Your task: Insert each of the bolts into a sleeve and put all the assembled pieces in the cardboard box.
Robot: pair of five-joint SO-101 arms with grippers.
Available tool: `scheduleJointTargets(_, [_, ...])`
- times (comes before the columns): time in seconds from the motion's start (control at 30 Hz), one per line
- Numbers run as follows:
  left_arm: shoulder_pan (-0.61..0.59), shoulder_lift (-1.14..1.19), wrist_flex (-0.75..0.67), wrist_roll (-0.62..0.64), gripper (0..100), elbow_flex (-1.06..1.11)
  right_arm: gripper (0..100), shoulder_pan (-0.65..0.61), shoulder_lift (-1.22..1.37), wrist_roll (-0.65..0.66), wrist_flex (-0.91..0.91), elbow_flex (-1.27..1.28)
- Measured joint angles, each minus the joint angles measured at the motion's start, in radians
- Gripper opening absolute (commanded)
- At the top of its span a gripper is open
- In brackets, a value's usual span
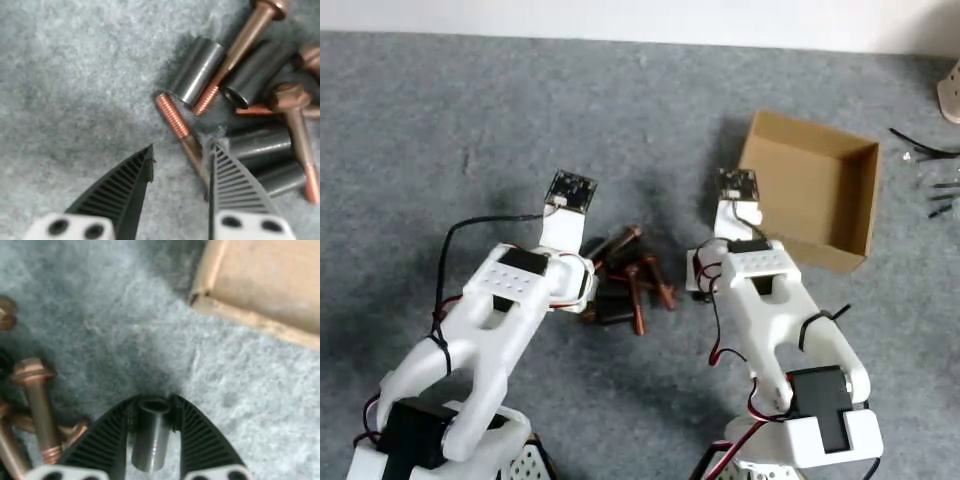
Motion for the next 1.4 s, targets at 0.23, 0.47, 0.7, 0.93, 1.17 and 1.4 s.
scheduleJointTargets(0.23, [0.003,0.000,-0.137,0.083,19,0.060,0.5,0.000,0.000,0.006,0.000,0.000])
scheduleJointTargets(0.47, [0.003,0.000,-0.164,0.083,19,0.094,0.5,0.000,0.000,0.006,0.000,0.000])
scheduleJointTargets(0.7, [0.026,0.000,-0.170,0.084,19,0.133,0.5,0.000,0.000,0.006,0.000,0.000])
scheduleJointTargets(0.93, [0.083,-0.002,-0.172,0.084,19,0.149,0.5,0.000,0.000,0.006,0.000,0.000])
scheduleJointTargets(1.17, [0.087,0.078,-0.167,0.086,19,0.094,0.5,0.000,0.000,0.006,0.000,0.000])
scheduleJointTargets(1.4, [0.087,0.227,-0.017,0.086,18,-0.074,0.5,0.000,0.000,0.006,0.000,0.000])
